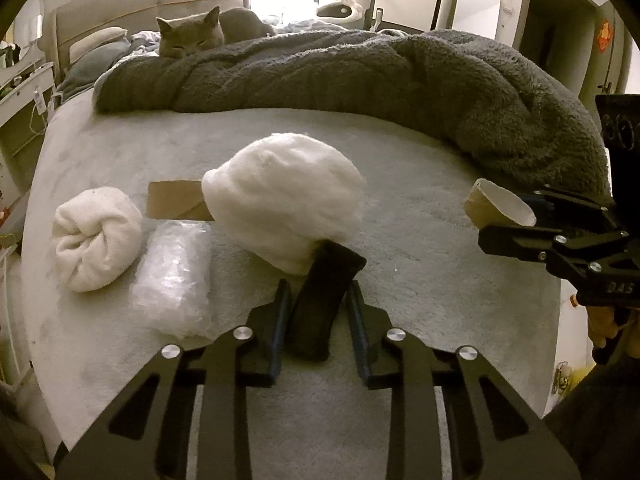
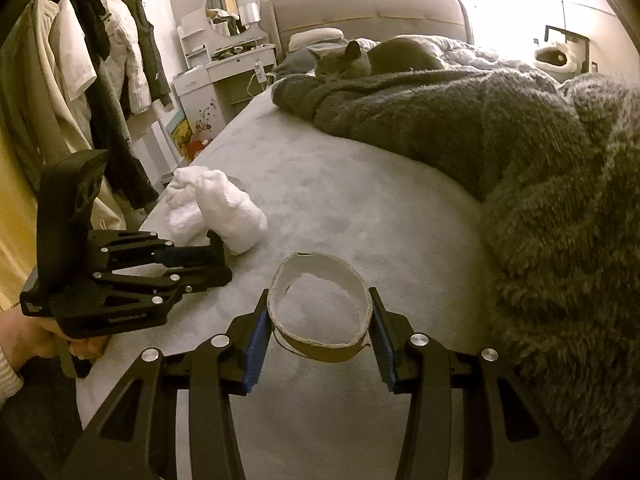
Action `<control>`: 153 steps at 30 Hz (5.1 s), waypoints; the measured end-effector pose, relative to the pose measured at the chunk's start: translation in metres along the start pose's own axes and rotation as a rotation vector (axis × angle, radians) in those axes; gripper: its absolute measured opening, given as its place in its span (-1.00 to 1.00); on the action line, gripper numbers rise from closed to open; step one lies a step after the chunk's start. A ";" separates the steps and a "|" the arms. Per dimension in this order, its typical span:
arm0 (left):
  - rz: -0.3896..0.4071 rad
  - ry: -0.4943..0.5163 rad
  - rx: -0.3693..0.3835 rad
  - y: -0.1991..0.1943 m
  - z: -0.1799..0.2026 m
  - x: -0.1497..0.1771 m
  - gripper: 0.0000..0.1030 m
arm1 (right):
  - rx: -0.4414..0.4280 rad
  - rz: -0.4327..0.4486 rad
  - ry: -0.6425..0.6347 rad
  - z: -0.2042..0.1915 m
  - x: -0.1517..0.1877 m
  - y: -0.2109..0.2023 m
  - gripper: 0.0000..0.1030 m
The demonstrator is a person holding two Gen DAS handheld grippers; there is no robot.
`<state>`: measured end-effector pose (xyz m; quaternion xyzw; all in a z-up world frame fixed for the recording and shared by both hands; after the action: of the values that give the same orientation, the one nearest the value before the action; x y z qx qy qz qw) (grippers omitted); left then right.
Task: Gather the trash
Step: 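Grasp the black curved strip with the left tool while the right tool holds the tape roll, then carry the tape roll and black strip over the black bin, then open the right tool over the bin while the left tool drops the strip, then move both tools back to the remaining items on the bed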
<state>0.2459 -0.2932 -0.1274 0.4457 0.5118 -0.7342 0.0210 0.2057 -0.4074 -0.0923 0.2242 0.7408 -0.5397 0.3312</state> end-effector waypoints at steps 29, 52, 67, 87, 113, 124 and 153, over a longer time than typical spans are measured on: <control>0.091 -0.078 -0.058 -0.102 -0.059 0.029 -0.56 | -0.055 0.051 -0.034 -0.112 -0.053 0.011 -0.10; -0.024 -0.315 -0.232 -0.144 -0.177 0.110 -0.56 | -0.193 -0.003 -0.164 -0.249 -0.074 0.057 -0.10; -0.169 -0.465 -0.256 -0.148 -0.231 0.189 -0.56 | -0.285 -0.041 -0.223 -0.333 -0.078 0.085 -0.10; -0.442 -0.661 -0.150 -0.138 -0.264 0.305 -0.48 | -0.319 -0.170 -0.262 -0.408 -0.060 0.147 -0.10; -0.254 -0.617 -0.275 -0.225 -0.291 0.304 0.10 | -0.231 -0.446 -0.296 -0.435 0.019 0.240 -0.10; -0.111 -0.586 -0.326 -0.261 -0.290 0.277 -0.20 | -0.187 -0.578 -0.374 -0.443 0.063 0.265 -0.10; 0.236 -0.442 -0.359 -0.316 -0.263 0.166 -0.31 | -0.184 -0.543 -0.434 -0.430 0.075 0.234 0.34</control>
<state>0.1583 0.1298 -0.0286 0.3207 0.5611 -0.7037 0.2952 0.2090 0.0729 -0.2145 -0.1314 0.7312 -0.5743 0.3441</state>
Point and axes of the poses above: each gripper's, at about its wrist camera, not at the fingertips, and y roughly the way its jaws point, z to its right, x to its underside, the point moved 4 cm from there along y, roughly the way its jaws point, and after that the axes turned 2 degrees about y, right-handed, at the moved point
